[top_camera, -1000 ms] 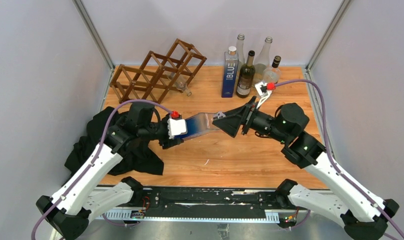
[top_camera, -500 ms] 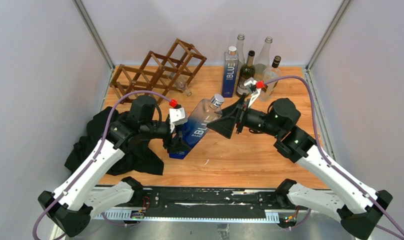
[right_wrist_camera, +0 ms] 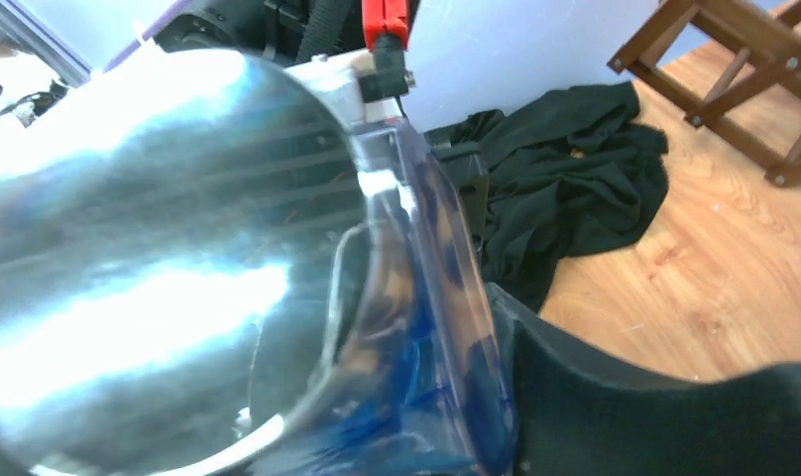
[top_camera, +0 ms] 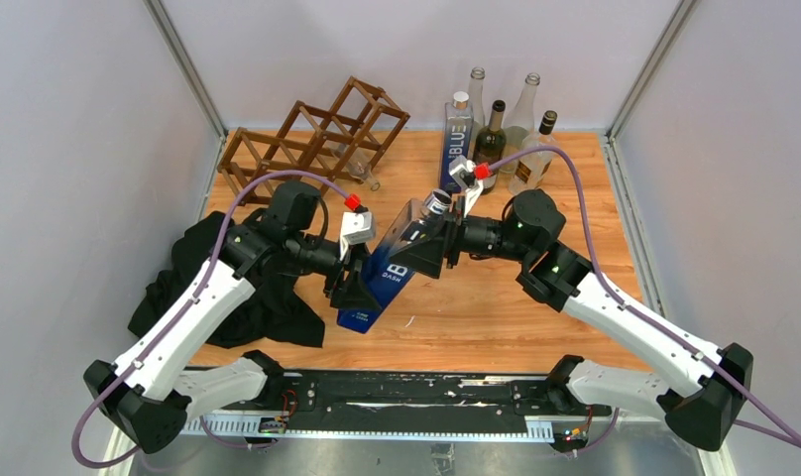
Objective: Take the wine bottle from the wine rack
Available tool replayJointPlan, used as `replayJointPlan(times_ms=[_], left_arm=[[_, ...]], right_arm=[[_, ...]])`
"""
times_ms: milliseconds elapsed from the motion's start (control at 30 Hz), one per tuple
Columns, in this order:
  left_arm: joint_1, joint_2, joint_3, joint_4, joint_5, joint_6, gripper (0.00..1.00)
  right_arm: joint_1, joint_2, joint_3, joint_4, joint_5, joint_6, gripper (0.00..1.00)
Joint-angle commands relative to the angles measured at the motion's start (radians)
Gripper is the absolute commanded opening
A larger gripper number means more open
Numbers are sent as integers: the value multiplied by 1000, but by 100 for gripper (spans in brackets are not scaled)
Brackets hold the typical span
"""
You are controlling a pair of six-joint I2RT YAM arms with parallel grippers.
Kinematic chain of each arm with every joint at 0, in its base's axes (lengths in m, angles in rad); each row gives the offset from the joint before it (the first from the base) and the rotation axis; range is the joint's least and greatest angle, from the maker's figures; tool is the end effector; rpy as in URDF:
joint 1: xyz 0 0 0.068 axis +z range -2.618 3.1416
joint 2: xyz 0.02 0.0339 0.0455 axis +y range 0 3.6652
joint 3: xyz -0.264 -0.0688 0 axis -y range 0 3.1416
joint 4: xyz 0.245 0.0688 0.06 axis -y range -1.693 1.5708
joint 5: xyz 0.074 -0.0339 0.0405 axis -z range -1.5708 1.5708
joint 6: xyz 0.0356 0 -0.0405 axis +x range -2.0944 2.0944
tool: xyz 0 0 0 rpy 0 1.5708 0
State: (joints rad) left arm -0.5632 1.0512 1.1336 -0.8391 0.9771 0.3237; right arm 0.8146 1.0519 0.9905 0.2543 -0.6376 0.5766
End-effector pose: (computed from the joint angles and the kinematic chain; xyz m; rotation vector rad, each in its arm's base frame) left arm 0.1503 -0.1298 0.3581 1.3721 1.7364 -1.2495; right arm 0.1479 0.1877 0.4073 -0.7764 1.4207 1.5502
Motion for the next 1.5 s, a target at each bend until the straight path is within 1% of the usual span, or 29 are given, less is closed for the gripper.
replayJointPlan(times_ms=[0, 33, 67, 100, 133, 167, 267, 367, 433, 533, 567, 667, 767, 867, 1000, 1233, 1400, 1433, 1467], left_arm=[[-1, -7, 62, 38, 12, -9, 34], [-1, 1, 71, 30, -42, -25, 55], [-1, 11, 81, 6, -94, -7, 69], [0, 21, 104, -28, -138, 20, 79], [0, 29, 120, -58, -183, 38, 84], [2, 37, 136, -90, -241, 56, 87], [5, 40, 152, -127, -379, 84, 90], [10, 41, 152, -157, -538, 128, 91], [39, 52, 151, -163, -628, 137, 91], [96, 74, 150, -161, -663, 120, 92], [112, 82, 150, -161, -678, 114, 94], [135, 92, 145, -158, -720, 113, 95], [140, 81, 125, -150, -730, 117, 100], [140, 61, 103, -150, -730, 126, 100], [140, 24, 77, -150, -728, 144, 100], [140, -22, 53, -150, -711, 181, 100], [140, -21, 59, -150, -722, 180, 100], [140, -22, 60, -150, -724, 182, 100], [140, -21, 61, -149, -725, 184, 100]], right_arm=[[12, -18, 9, 56, -33, -45, 54], [12, -15, 23, 28, -20, -64, 36], [12, -13, 38, -8, -12, -89, 22], [12, -9, 57, -58, 10, -119, 11], [12, -5, 77, -111, 50, -155, 5], [11, -2, 96, -163, 86, -188, 4], [-3, 5, 133, -281, 202, -288, 0], [-45, 15, 154, -321, 300, -357, 0], [-80, 40, 169, -324, 361, -393, 0], [-144, 107, 206, -324, 420, -429, 0], [-158, 136, 220, -322, 451, -447, 0], [-209, 224, 246, -267, 476, -464, 0], [-238, 322, 286, -182, 527, -491, 0], [-256, 437, 362, -161, 569, -520, 0], [-272, 549, 443, -143, 621, -548, 0], [-292, 659, 480, -64, 708, -521, 0], [-294, 692, 473, -50, 742, -487, 0], [-295, 691, 464, -47, 742, -483, 3], [-295, 690, 458, -45, 742, -483, 11]])
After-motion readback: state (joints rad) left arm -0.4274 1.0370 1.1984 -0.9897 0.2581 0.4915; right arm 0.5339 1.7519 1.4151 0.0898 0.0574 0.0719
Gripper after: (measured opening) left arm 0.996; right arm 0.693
